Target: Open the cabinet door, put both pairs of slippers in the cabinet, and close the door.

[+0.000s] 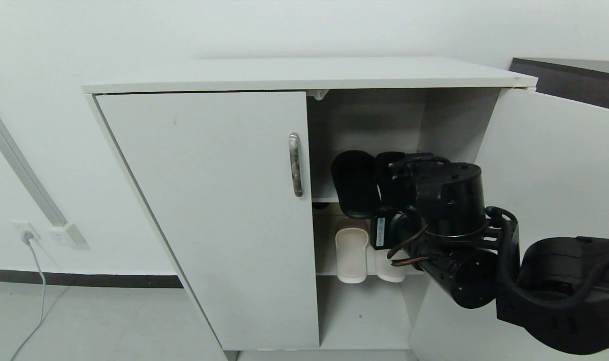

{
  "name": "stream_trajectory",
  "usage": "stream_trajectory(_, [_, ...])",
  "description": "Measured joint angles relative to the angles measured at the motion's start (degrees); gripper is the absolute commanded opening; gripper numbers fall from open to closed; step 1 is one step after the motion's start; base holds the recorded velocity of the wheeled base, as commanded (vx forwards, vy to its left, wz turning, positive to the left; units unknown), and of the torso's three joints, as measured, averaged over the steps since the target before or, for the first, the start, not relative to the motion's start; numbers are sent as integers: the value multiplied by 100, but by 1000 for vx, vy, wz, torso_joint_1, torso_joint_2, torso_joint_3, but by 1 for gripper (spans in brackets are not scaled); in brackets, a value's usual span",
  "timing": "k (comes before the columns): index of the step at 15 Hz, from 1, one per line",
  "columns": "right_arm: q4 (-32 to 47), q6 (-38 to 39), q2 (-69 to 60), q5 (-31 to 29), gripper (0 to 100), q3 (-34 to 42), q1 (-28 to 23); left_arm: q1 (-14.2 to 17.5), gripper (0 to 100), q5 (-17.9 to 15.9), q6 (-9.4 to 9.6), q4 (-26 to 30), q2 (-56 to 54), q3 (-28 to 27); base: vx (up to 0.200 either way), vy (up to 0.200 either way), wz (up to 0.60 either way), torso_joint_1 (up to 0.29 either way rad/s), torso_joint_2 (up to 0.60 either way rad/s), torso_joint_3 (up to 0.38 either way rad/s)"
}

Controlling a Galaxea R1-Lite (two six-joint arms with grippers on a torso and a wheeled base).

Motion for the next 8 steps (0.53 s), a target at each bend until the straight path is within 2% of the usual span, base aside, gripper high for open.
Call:
stream_trajectory(2, [-2, 2, 17, 0, 0, 16, 22, 0, 0, -2, -2, 0, 0, 0, 0, 0, 0, 0, 0, 0])
stream_trajectory(8, [-71, 9, 76, 0, 0, 24, 41, 0, 0, 0, 0, -5, 0, 0, -200, 0, 0, 6, 0, -1])
